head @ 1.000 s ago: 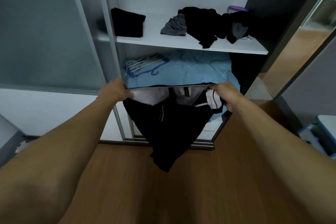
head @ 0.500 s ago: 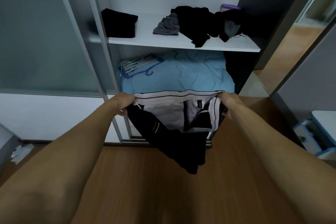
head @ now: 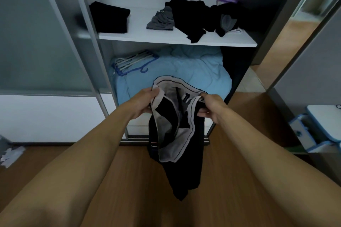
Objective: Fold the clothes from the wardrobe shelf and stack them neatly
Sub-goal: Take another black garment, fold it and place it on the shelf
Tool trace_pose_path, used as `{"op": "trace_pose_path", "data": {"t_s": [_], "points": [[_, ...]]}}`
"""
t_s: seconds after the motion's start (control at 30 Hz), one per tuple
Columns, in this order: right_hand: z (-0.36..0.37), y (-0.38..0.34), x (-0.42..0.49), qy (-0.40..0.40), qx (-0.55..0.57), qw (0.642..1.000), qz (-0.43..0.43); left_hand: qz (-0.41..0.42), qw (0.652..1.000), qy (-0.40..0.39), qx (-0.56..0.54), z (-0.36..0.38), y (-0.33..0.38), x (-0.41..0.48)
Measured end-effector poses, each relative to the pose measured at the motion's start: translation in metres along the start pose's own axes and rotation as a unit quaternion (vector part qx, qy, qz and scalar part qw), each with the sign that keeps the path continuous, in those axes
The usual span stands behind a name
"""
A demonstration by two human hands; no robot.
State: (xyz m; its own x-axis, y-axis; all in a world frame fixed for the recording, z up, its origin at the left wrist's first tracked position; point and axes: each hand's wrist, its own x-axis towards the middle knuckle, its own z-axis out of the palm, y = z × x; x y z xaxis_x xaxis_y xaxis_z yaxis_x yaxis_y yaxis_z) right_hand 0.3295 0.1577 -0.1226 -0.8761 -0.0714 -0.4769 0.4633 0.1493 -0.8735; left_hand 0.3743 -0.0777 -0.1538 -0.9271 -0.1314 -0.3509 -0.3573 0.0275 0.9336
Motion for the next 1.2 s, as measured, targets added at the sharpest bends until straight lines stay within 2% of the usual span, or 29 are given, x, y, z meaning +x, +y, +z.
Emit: {"op": "trace_pose_path", "data": {"t_s": [0.13,0.23,0.4,0.53,0.63,0.7,0.77,0.83,0.87,0.93,1.0,1.03,1.1,1.2], "points": [[0.019,0.002,-0.005,-0.049,-0.006,0.999,-0.015,0.045,0.996,-0.048,0.066,0.024,0.012,-0.002],[0.026,-0.002,-0.007,-0.057,0.008,0.998,-0.018,0.064,0.986,-0.091,0.128,0.035,0.022,-0.008],[0.029,-0.008,-0.01,-0.075,0.0,0.997,-0.012,0.13,0.94,-0.198,0.246,0.038,0.03,-0.014],[0.032,-0.007,-0.015,-0.116,-0.035,0.993,-0.008,0.157,0.916,-0.169,0.328,0.034,0.03,-0.009],[0.031,-0.009,-0.017,-0.134,-0.128,0.982,-0.04,0.173,0.913,-0.13,0.345,0.025,0.029,-0.005],[0.03,-0.011,-0.016,-0.086,-0.24,0.959,-0.124,0.182,0.907,-0.13,0.356,0.022,0.032,-0.004],[0.026,-0.011,-0.01,0.011,-0.346,0.911,-0.226,0.203,0.883,-0.145,0.397,0.019,0.035,-0.003],[0.016,-0.012,-0.004,0.066,-0.35,0.878,-0.32,0.213,0.858,-0.158,0.44,0.017,0.036,-0.003],[0.01,-0.013,0.001,0.039,-0.334,0.871,-0.358,0.217,0.848,-0.167,0.455,0.017,0.035,-0.003],[0.001,-0.017,0.005,-0.079,-0.353,0.838,-0.409,0.218,0.833,-0.181,0.475,0.016,0.033,-0.004],[0.002,-0.019,0.002,-0.189,-0.408,0.793,-0.41,0.216,0.829,-0.183,0.483,0.016,0.033,-0.006],[0.005,-0.019,-0.001,-0.227,-0.422,0.784,-0.395,0.217,0.828,-0.184,0.483,0.016,0.033,-0.006],[0.012,-0.02,-0.001,-0.235,-0.447,0.779,-0.371,0.215,0.829,-0.181,0.484,0.014,0.036,-0.008],[0.014,-0.021,-0.002,-0.195,-0.552,0.717,-0.379,0.21,0.838,-0.167,0.475,0.009,0.039,-0.009]]}}
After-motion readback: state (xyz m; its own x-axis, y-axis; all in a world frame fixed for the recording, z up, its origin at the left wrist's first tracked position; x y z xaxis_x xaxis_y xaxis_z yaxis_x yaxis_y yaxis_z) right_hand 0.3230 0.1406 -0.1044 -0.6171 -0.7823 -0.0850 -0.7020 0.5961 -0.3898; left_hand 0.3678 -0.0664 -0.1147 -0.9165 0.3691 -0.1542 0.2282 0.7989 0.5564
